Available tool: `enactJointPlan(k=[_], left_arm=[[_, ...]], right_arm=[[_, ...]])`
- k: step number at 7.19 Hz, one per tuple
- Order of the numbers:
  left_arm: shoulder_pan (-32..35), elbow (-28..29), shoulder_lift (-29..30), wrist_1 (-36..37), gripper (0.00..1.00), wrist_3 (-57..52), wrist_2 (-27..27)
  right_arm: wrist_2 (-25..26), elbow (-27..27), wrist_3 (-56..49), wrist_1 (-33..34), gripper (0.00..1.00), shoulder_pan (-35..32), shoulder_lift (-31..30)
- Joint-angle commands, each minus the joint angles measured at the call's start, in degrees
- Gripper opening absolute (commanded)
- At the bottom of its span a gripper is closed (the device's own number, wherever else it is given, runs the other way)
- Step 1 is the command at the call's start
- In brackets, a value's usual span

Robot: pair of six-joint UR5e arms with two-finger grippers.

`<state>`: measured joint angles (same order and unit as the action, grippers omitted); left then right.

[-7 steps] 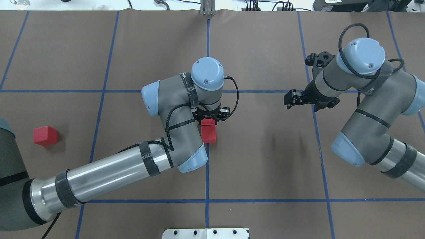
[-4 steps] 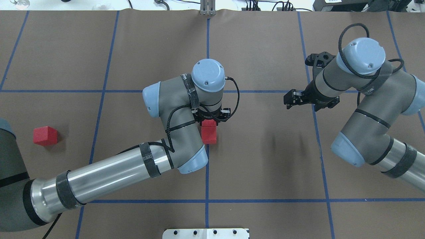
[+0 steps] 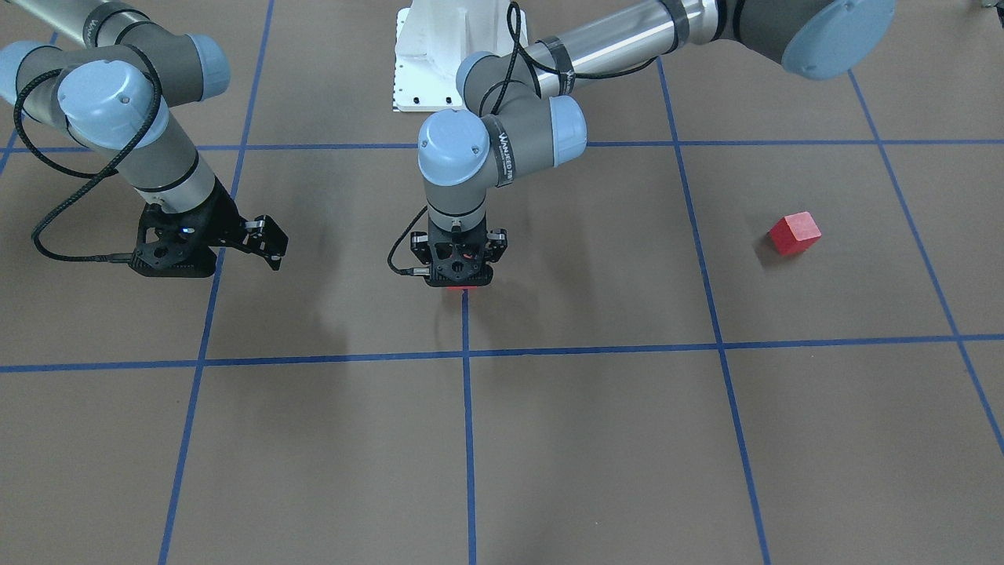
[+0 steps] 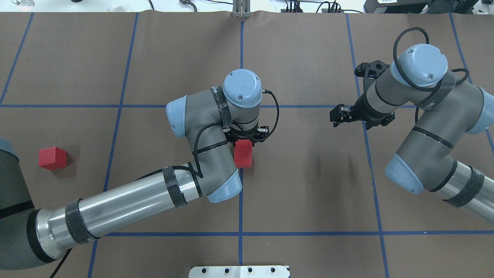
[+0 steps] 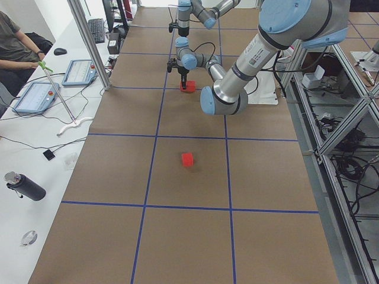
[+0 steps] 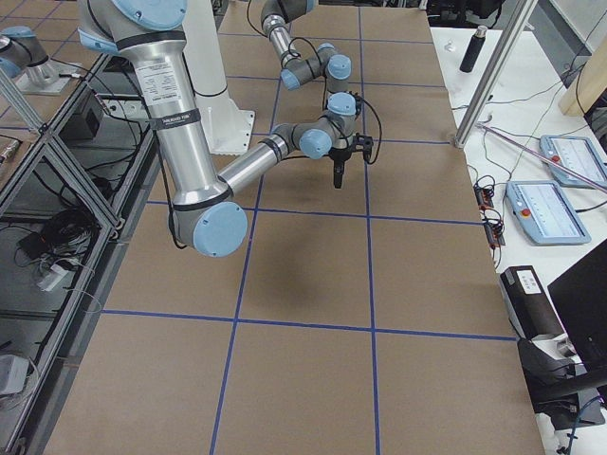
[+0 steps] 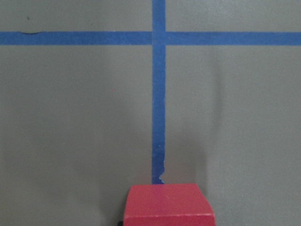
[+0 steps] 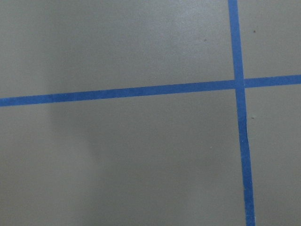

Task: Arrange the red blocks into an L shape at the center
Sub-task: 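Lower the cube beside the center cube, nearer the robot, and adjust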

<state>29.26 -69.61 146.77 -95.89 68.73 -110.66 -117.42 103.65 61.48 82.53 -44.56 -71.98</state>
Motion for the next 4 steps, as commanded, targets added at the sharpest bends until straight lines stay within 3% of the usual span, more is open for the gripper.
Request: enactJointPlan(k=[1,2,3,4], left_arm=[[-0.1,0.0,-0.1,0.0,0.26,-0.1,0.0],[-0.1,0.1,-0.2,0.0,0.66,-0.2,0.0],[-0.3,0.0,-0.2,-0.1,0.89,-0.2,0.0],[-0.3,0.0,-0.2,-0.1,0.97,-0.1,0.0]], right_arm=[[0.0,0.1,0.0,0.0,1.00,0.0,0.0],[0.0,0.1,0.1,0.0,1.00,0.0,0.0],[0.0,0.4,0.2,0.0,1.00,0.0,0.1],[0.0,0.4,0.2,0.0,1.00,0.0,0.2]])
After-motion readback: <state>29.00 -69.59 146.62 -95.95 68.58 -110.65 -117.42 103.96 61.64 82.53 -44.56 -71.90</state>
